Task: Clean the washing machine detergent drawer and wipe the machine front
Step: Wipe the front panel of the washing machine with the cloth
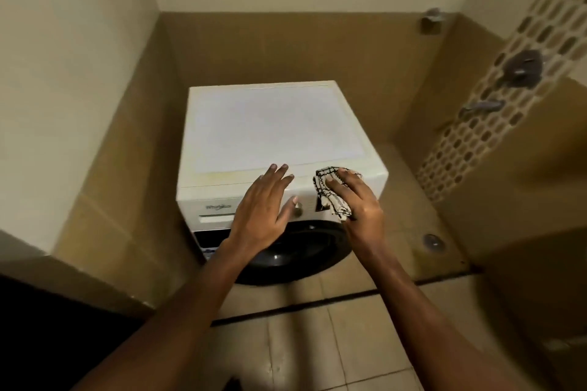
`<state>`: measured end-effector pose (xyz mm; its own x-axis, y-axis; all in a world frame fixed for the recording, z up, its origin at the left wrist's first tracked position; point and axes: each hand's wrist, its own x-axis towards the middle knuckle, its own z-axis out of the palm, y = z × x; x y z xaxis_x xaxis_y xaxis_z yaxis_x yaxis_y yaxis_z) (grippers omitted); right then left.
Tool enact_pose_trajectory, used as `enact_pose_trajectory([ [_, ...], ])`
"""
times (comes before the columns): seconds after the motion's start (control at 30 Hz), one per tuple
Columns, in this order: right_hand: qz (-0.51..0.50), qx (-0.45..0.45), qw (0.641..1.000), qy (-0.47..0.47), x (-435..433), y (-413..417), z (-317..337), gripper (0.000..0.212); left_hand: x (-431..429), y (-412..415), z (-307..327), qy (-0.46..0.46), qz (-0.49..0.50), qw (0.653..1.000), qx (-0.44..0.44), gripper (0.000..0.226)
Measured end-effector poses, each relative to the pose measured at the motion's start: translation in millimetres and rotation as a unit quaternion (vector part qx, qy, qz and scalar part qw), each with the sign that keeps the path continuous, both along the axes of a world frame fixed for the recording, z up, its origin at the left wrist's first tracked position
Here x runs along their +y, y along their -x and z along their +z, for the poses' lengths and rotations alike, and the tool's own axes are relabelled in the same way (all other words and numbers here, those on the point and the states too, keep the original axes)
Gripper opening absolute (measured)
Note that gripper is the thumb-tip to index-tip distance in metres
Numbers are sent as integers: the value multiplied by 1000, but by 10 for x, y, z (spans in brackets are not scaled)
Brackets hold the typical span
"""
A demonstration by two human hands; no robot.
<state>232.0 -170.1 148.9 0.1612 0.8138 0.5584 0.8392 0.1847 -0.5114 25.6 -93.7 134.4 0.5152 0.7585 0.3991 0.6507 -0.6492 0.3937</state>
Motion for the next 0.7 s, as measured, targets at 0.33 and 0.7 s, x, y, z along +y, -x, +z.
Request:
enact_pose_trajectory([
  [0.33, 57, -22, 994, 87, 1034, 993, -551, 78, 826, 1478, -463, -9, 46, 997, 67, 47],
  [0.7, -20, -142, 928, 344, 1908, 1808, -1166, 70, 1039, 2186, -828, 57, 147, 988, 5, 48],
])
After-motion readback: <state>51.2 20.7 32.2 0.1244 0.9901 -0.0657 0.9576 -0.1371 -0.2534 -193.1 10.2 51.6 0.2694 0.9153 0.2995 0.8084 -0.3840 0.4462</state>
